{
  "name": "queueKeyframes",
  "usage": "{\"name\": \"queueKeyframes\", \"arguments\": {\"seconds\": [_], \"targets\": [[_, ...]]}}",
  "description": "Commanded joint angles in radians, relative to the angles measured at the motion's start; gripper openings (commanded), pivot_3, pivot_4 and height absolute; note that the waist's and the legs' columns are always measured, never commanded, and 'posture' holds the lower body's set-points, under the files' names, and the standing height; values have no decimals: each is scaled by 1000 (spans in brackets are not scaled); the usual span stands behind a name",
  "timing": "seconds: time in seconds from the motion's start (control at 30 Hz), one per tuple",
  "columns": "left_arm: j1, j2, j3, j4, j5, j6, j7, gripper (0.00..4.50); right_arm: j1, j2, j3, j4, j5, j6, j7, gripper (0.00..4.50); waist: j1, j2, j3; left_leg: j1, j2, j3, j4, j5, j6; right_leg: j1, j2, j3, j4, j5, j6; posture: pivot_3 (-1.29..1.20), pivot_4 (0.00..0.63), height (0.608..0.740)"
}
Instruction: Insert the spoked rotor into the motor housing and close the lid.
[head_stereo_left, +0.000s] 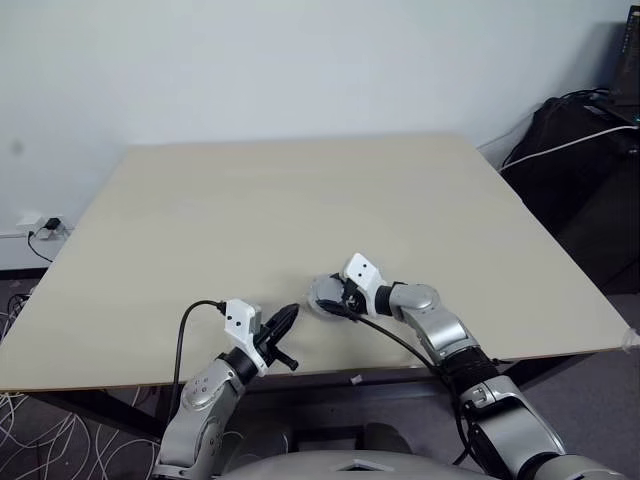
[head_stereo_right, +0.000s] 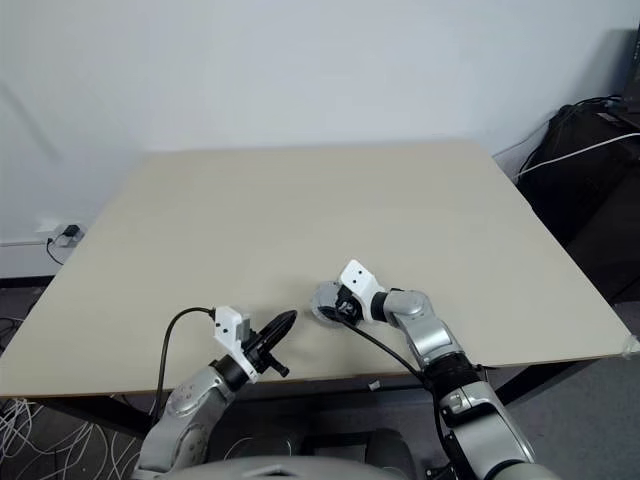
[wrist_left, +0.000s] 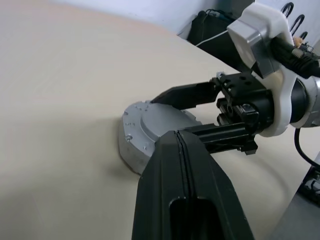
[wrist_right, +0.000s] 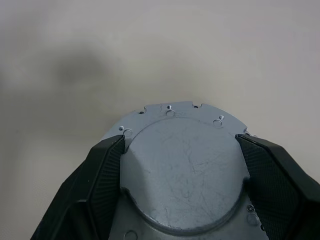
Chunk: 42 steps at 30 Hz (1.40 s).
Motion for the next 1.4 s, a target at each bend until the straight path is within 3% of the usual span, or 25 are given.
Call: {"name": "queueKeyframes", "arguments": {"seconds": [0.03, 0.3, 0.4, 0.5, 0.63, 1.03, 1.4], "targets": [[-15, 0, 6, -16, -10, -17, -10, 0, 9, -24, 11, -1, -32, 21, -1, 3247, 0, 0, 0, 0, 0, 0, 0, 0, 0, 0, 0, 0, 0, 0, 0, 0, 0, 740], [-15, -1, 5, -13, -1, -13, -4, 0, 3, -40, 23, -6, -23, 78, 44, 3247, 8, 0, 0, 0, -1, 0, 0, 0, 1, 0, 0, 0, 0, 0, 0, 0, 0, 740], [-48, -27, 47, 3, 21, 26, 101, 0, 2, -39, 23, -11, -22, 87, 41, 3247, 10, 0, -1, 0, -1, -1, -1, 0, 1, 0, 0, 0, -1, 0, -1, 0, 0, 740], [-129, -53, 122, 40, 31, 117, 251, 0, 3, -36, 24, -13, -22, 93, 36, 3247, 13, -1, -1, 0, -1, -1, 0, 0, 1, 1, 0, 0, 0, 0, 0, 0, 0, 740], [-265, -33, 164, 39, 37, 404, 389, 0, 6, -36, 25, -16, -21, 97, 33, 3247, 11, -2, -2, 0, -1, -3, 0, 1, 0, 1, 0, -1, 0, 0, 0, 0, 0, 740], [-555, -35, 202, 183, -213, 879, 211, 0, 18, -29, 24, -46, -16, 117, 21, 3247, 4, -5, -3, 0, -2, -4, -1, 3, 4, 1, 0, -1, 0, 0, 0, 0, 0, 740], [-632, -14, 192, 277, -193, 980, 197, 0, 23, -25, 27, -66, -11, 132, 22, 3247, 2, -6, -3, 0, -2, -4, -2, 4, -1, 0, 0, -1, -1, 0, 0, 0, 0, 740]]}}
